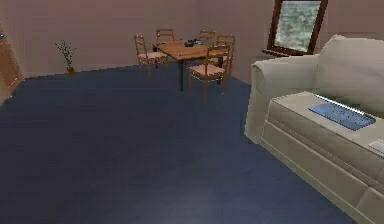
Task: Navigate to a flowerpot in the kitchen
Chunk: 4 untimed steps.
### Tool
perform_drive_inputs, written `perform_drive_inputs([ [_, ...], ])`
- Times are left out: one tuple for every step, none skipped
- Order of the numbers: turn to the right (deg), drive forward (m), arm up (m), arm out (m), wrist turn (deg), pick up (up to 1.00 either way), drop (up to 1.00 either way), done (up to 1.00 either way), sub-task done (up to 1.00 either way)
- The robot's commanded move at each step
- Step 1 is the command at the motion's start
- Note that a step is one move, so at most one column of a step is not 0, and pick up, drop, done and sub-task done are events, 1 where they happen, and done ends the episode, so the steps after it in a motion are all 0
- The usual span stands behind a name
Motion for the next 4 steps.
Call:
perform_drive_inputs([
  [0.0, 0.10, 0.00, 0.00, 0.0, 0.00, 0.00, 0.00, 0.00],
  [-45.0, 0.00, 0.00, 0.00, 0.0, 0.00, 0.00, 0.00, 0.00],
  [-21.0, 0.00, 0.00, 0.00, 0.0, 0.00, 0.00, 0.00, 0.00],
  [0.0, 1.00, 0.00, 0.00, 0.0, 0.00, 0.00, 0.00, 0.00],
])
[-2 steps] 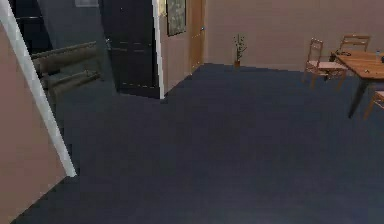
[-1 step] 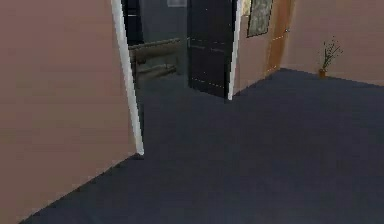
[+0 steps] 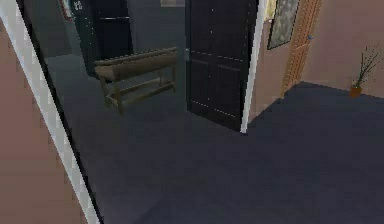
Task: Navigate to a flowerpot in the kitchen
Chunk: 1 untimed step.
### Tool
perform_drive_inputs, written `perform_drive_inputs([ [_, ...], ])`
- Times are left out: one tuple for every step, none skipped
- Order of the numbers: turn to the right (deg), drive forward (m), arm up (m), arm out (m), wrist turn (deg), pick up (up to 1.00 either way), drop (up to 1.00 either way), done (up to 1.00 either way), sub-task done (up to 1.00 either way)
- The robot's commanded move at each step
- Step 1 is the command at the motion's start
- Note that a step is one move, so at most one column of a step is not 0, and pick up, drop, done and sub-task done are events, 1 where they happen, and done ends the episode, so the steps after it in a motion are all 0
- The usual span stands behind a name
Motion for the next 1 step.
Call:
perform_drive_inputs([
  [-3.0, 0.00, 0.00, 0.00, 0.0, 0.00, 0.00, 0.00, 0.00],
])
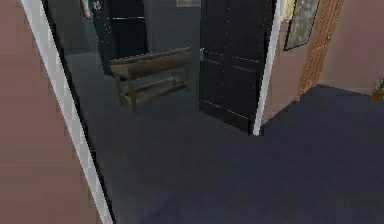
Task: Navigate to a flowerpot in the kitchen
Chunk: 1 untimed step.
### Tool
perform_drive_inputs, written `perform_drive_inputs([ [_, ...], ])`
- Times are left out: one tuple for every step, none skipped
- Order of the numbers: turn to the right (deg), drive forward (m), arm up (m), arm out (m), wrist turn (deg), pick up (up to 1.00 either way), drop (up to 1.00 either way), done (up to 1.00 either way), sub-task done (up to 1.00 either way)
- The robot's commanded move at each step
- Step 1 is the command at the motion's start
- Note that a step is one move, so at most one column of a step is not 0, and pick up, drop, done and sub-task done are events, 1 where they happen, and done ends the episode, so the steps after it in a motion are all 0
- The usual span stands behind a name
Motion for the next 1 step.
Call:
perform_drive_inputs([
  [0.0, 1.00, 0.00, 0.00, 0.0, 0.00, 0.00, 0.00, 0.00],
])
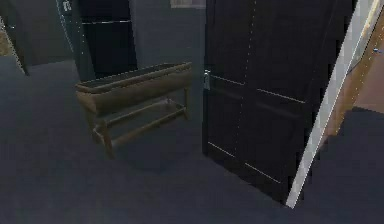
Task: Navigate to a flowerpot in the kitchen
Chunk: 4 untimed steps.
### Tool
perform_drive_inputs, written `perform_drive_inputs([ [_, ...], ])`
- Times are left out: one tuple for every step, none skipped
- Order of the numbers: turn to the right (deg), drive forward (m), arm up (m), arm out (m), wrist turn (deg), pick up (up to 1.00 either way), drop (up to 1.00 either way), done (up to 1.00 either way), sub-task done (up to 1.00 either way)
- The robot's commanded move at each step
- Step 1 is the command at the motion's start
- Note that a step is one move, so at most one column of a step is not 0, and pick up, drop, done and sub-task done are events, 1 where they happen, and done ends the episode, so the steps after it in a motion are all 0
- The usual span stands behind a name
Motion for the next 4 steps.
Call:
perform_drive_inputs([
  [-18.0, 0.00, 0.00, 0.00, 0.0, 0.00, 0.00, 0.00, 0.00],
  [0.0, 0.05, 0.00, 0.00, 0.0, 0.00, 0.00, 0.00, 0.00],
  [-27.0, 0.00, 0.00, 0.00, 0.0, 0.00, 0.00, 0.00, 0.00],
  [0.0, 1.00, 0.00, 0.00, 0.0, 0.00, 0.00, 0.00, 0.00],
])
